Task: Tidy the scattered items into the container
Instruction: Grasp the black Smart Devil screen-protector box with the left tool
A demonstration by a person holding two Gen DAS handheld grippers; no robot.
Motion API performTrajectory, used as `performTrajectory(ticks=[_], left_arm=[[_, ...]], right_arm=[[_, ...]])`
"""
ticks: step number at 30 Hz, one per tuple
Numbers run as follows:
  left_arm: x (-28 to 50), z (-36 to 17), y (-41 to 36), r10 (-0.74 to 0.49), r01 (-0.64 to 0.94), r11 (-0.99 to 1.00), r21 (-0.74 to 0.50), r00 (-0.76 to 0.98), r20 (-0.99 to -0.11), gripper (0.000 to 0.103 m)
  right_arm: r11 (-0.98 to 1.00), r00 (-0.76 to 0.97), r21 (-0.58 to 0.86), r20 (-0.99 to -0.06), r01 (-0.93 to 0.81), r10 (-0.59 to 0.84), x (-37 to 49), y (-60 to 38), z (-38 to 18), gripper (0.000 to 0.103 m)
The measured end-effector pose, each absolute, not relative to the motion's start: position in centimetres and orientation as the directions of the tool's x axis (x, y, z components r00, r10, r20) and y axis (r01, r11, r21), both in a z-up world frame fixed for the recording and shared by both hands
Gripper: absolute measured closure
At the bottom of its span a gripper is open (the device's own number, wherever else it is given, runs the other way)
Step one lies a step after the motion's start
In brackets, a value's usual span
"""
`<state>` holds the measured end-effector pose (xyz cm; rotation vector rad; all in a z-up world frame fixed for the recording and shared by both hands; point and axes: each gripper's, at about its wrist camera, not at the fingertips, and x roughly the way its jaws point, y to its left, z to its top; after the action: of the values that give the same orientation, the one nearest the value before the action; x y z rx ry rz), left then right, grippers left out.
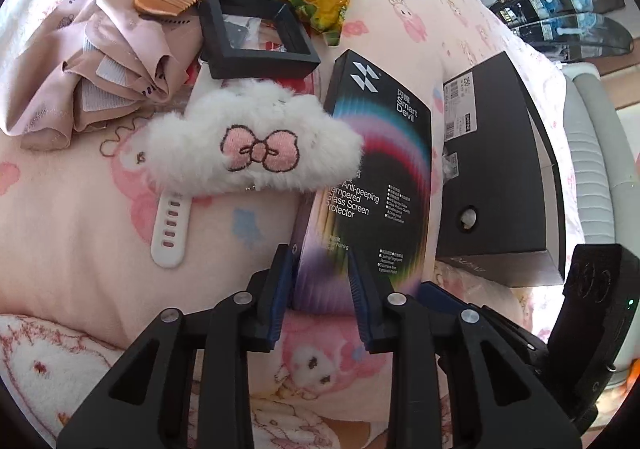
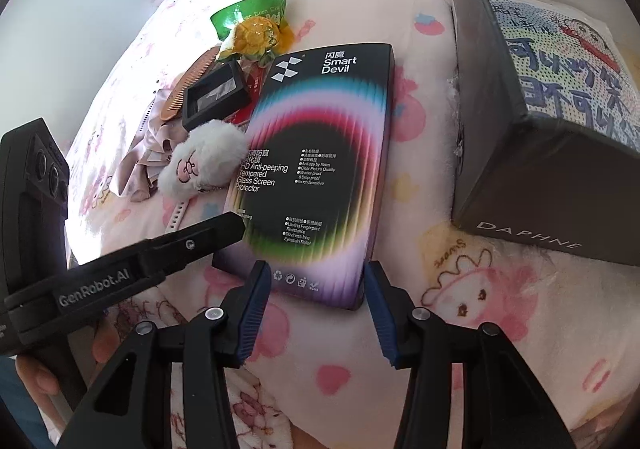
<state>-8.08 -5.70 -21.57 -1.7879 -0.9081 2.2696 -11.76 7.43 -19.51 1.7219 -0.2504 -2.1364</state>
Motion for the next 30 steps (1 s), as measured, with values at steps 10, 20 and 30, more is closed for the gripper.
performTrajectory(ticks=[10, 20, 30], left_arm=[[-10.1, -23.6, -5.1, 0.454, 0.320, -0.786, -0.529, -0.283, -0.845, 0.055], [-9.3, -21.8, -4.0, 0.442, 0.239, -0.821, -0.518, -0.309, -0.842, 0.057], [-5.6, -18.1, -5.9, 0.512, 0.200, -0.774, -0.600, -0.361, -0.780, 0.058]], right_arm=[[-0.921, -0.205, 0.360, -0.900, 0.148, -0.384, -14.3, 7.3, -21.2, 0.055], [-0.925, -0.210, 0.312, -0.911, 0.216, -0.356, -13.5, 6.7, -19.7, 0.053], [-0.896, -0.212, 0.321, -0.894, 0.307, -0.394, -11.0, 6.7, -15.3, 0.053]])
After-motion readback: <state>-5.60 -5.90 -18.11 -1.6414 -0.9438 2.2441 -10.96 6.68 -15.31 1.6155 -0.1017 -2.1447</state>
